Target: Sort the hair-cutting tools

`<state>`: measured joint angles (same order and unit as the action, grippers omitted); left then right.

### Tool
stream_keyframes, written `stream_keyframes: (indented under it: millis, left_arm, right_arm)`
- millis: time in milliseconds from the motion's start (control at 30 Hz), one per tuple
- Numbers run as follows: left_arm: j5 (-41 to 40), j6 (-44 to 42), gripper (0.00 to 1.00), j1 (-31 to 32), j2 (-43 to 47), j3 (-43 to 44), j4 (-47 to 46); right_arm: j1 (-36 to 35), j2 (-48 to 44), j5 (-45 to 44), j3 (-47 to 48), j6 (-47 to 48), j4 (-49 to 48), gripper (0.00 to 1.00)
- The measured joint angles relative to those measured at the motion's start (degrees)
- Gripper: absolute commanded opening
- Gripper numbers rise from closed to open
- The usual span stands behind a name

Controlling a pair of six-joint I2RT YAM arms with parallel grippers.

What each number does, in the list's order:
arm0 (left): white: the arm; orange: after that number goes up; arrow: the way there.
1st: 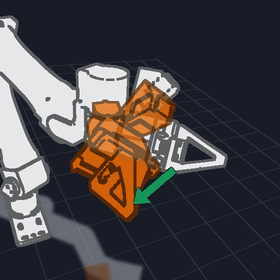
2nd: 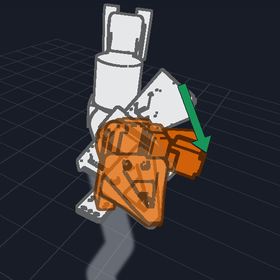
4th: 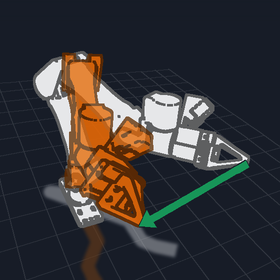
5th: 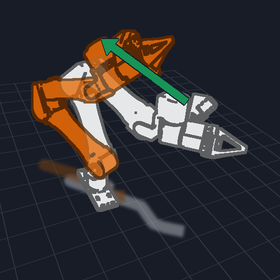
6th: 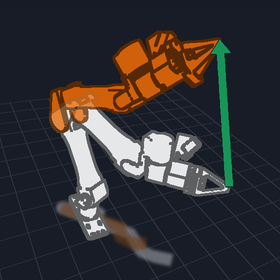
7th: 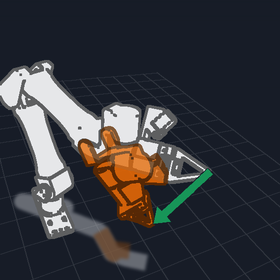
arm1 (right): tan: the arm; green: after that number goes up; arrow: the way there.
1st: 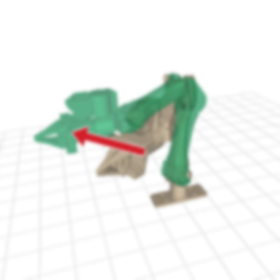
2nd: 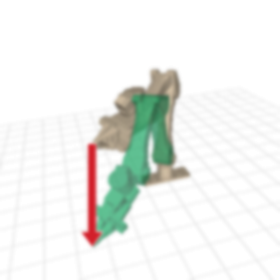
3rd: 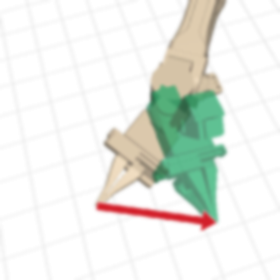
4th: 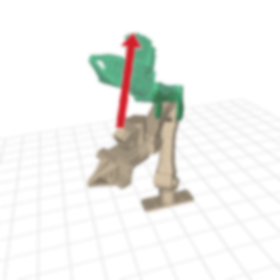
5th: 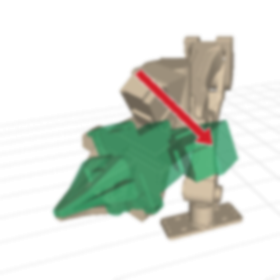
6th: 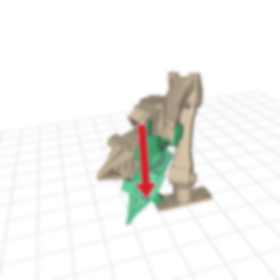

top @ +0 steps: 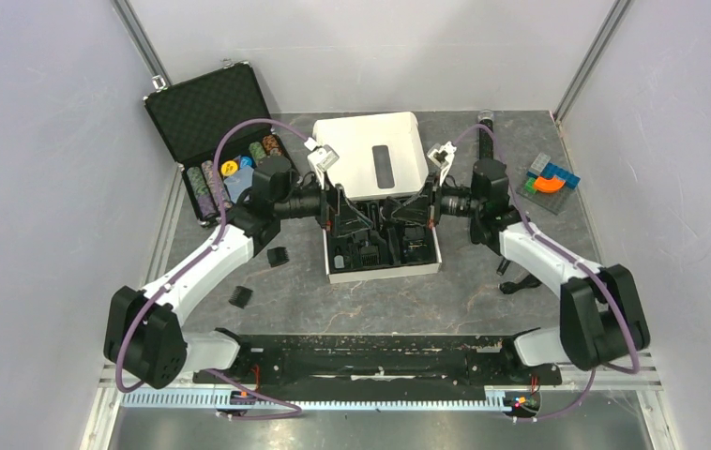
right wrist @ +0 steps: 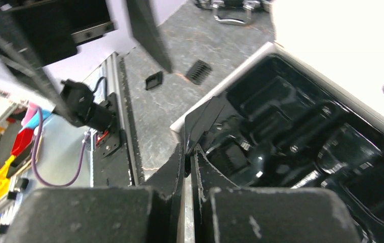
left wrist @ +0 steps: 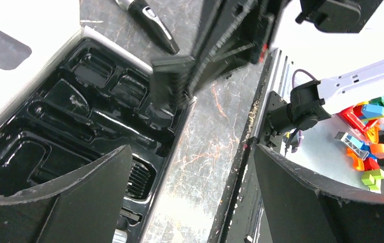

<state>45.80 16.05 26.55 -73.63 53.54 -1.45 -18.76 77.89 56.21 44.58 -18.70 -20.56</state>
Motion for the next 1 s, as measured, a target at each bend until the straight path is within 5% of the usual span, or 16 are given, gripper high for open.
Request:
stream_keyframes:
  millis: [200,667,1000]
  left_arm:
    - [-7.39,-3.17,0.97,0.02,0.44,0.31,7.28]
    - [-39.47,-10.69,0.98,-0.2,6.01,1.57,23.06]
    - [-47.63,-12.94,0.98,-0.2,8.79,1.09,24.57]
  right_arm:
    - [5.29,8.61,0.15,4.39,-0.15,6.69,0.0]
    - [10.38,27.19,-4.07,22.99,10.95,32.74,0.0]
    - [10.54,30.99,-5.31,27.74,16.06,41.27,0.0]
